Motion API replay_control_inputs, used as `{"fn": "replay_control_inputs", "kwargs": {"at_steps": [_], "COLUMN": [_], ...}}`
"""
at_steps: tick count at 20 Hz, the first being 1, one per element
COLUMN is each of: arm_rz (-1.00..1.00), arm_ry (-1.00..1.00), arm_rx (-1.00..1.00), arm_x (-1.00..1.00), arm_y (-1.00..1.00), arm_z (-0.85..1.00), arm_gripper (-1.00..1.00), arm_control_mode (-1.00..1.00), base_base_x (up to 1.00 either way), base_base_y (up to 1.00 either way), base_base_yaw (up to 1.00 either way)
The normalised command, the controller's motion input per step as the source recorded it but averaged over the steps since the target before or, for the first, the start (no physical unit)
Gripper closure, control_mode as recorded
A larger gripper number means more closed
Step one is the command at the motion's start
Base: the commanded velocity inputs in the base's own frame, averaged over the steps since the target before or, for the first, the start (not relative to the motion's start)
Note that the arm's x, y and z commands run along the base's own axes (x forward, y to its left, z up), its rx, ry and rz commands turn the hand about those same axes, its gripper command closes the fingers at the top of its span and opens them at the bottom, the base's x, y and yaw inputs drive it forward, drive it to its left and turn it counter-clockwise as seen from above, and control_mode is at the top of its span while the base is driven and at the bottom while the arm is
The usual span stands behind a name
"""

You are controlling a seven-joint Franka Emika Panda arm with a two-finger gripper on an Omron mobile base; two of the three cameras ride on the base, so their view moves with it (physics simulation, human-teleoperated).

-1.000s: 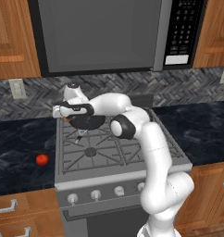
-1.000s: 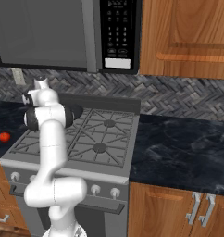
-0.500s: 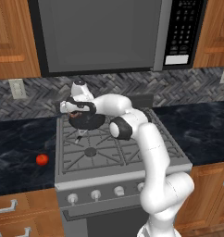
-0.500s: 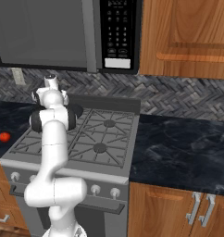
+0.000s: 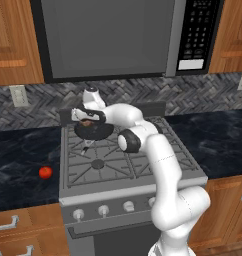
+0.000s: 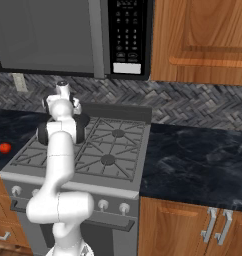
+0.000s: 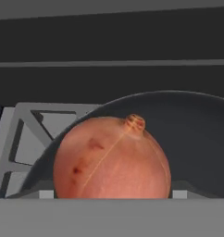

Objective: Place the pan on the rear left burner on the stove. Then place the tomato and the onion in the pan and turn on the rear left burner.

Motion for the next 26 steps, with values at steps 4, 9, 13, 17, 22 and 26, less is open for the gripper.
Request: {"fn": "replay_control_inputs", "kwargs": {"at_steps": [4,9,13,17,22,26], "arm_rz": [-0.04,-0.04,-0.03,0.0,0.0,0.0], "arm_ry": [0.01,0.01,0.05,0.01,0.0,0.0], "arm_rx": [0.0,0.0,0.0,0.0,0.0,0.0], "arm_x": [0.02,0.0,0.0,-0.23,-0.34,-0.38], "arm_y": [-0.24,-0.17,-0.05,-0.09,0.0,0.0], "arm_z": [-0.21,-0.13,-0.11,0.0,0.12,0.24], "arm_gripper": [1.0,1.0,-1.0,-1.0,-1.0,-1.0], "arm_control_mode": [-1.0,-1.0,-1.0,-1.0,-1.0,-1.0], "base_base_x": [0.0,0.0,0.0,0.0,0.0,0.0], "base_base_y": [0.0,0.0,0.0,0.0,0.0,0.0], "base_base_yaw": [0.0,0.0,0.0,0.0,0.0,0.0]}}
